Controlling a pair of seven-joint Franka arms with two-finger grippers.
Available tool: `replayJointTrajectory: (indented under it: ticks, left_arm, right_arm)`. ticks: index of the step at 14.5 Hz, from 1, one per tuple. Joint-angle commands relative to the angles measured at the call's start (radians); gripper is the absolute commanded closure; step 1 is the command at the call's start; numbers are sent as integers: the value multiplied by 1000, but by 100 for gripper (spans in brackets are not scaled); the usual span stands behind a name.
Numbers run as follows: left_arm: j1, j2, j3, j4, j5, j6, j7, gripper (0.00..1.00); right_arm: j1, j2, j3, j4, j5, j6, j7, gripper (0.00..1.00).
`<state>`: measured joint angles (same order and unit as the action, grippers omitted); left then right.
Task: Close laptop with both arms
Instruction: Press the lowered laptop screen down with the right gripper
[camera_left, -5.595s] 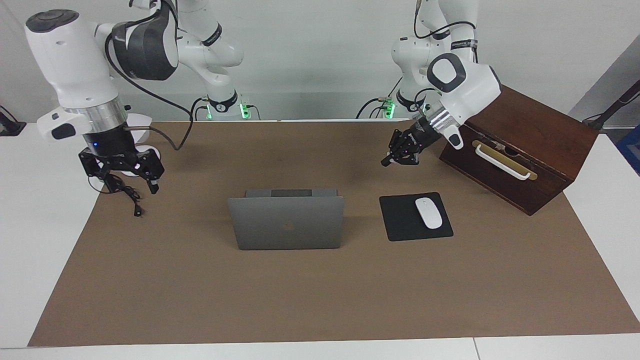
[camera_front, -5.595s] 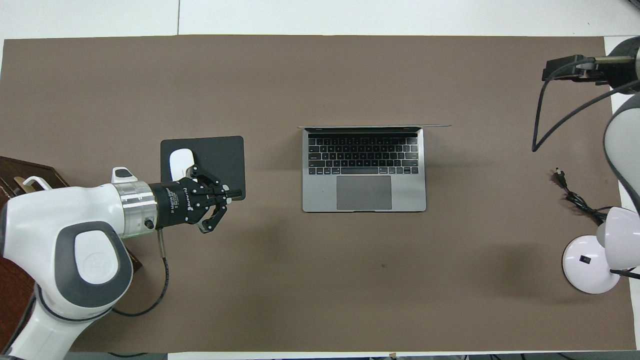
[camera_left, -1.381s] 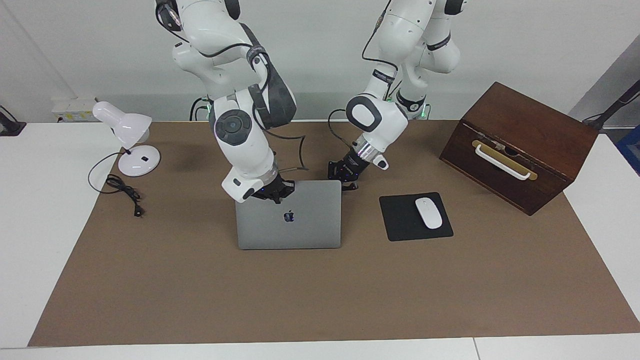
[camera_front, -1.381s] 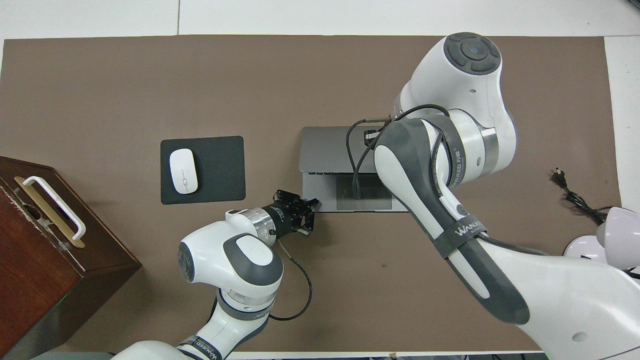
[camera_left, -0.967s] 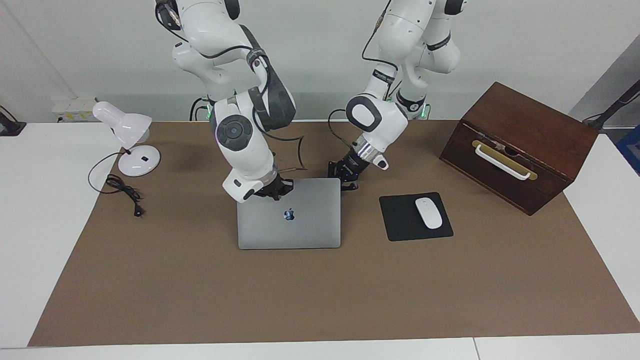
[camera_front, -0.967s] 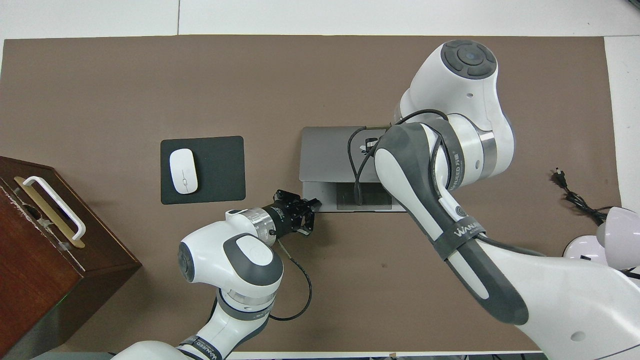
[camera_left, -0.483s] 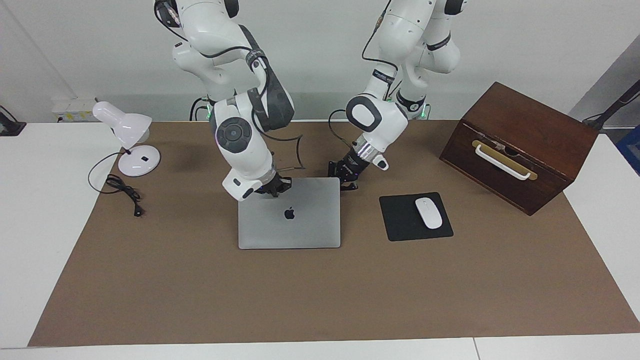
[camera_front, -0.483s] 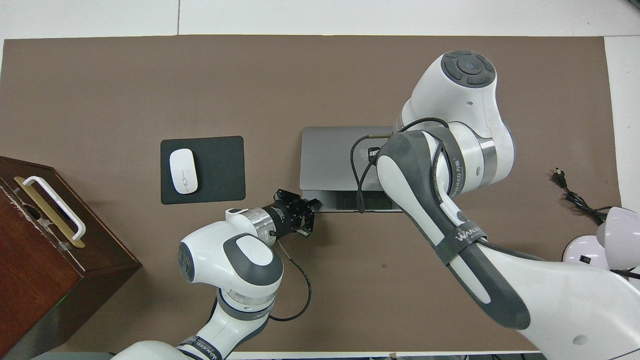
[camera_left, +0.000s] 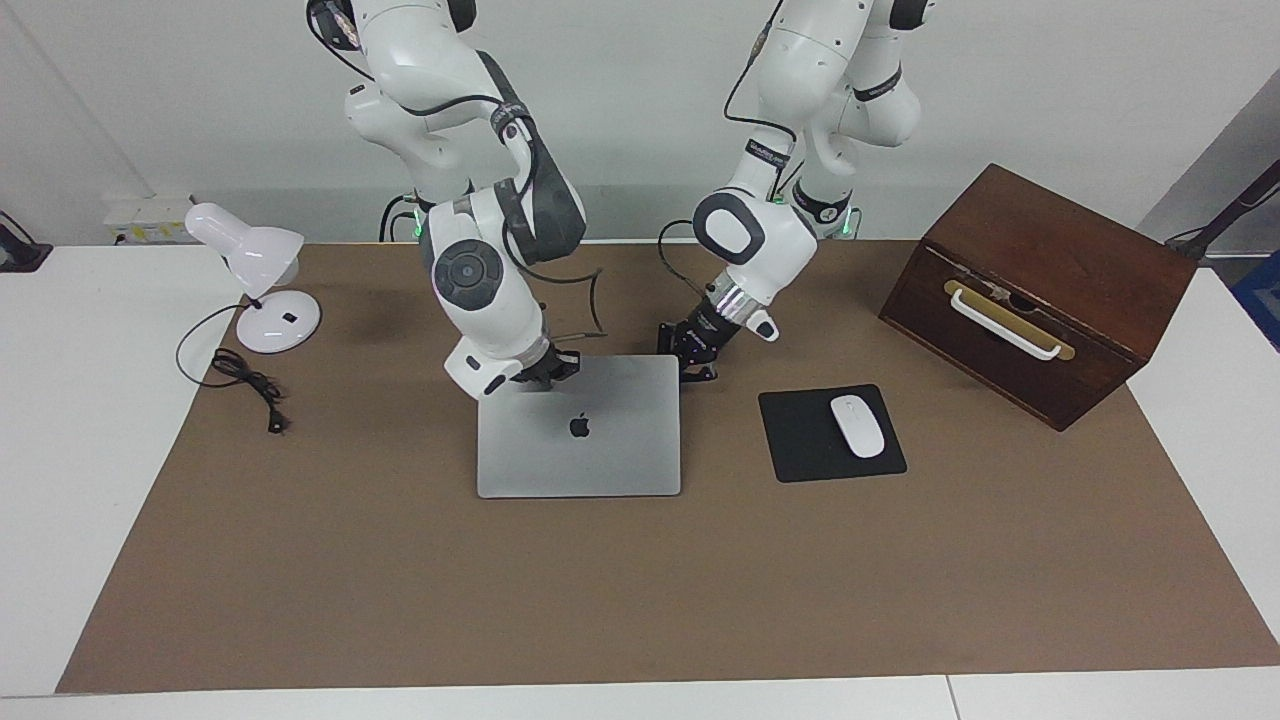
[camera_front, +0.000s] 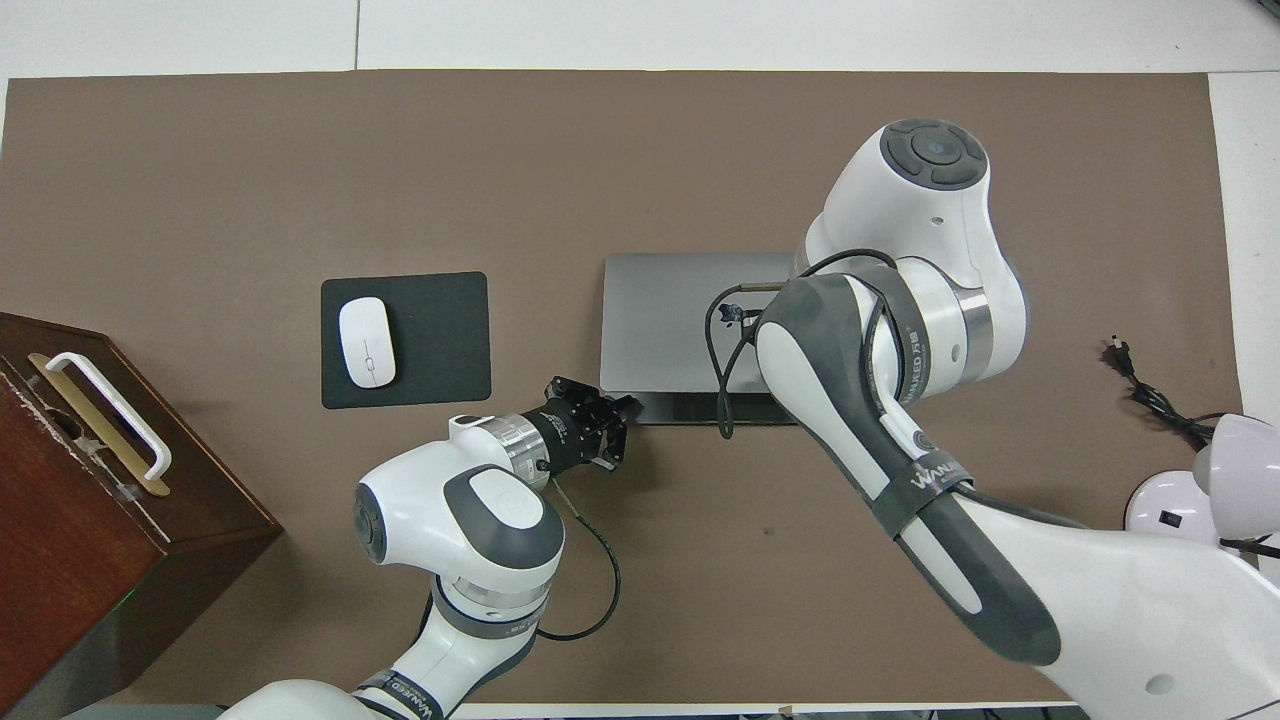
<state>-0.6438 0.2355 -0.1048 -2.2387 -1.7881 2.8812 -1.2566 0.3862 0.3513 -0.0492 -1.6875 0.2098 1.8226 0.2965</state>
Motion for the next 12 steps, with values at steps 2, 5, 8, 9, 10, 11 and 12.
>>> replayJointTrajectory:
  ticks: [2,5,8,9,10,11,12]
  left_arm:
    - [26,47,7,10,-25,13,48,100]
    - [26,44,7,5,-28,13,72,100]
    - [26,42,7,-2,-28,13,83,100]
    - [24,42,7,-4,-28,13,86,100]
    - [24,41,7,-4,-28,13,88,100]
    - [23,41,7,-5,-28,13,89,100]
    - [22,41,7,-7,-28,13,89,100]
  right_arm:
    - [-7,-44,2,-67,23,15,10,100]
    - [-7,-51,2,-86,23,15,13,100]
    - [-7,-57,2,-101,25,27,15,100]
    - [-7,-57,3,-109,25,32,18,100]
    - [-7,-57,3,-110,25,35,18,100]
    - [-6,-57,3,-113,25,37,19,100]
    - [-6,-57,3,-116,25,40,19,100]
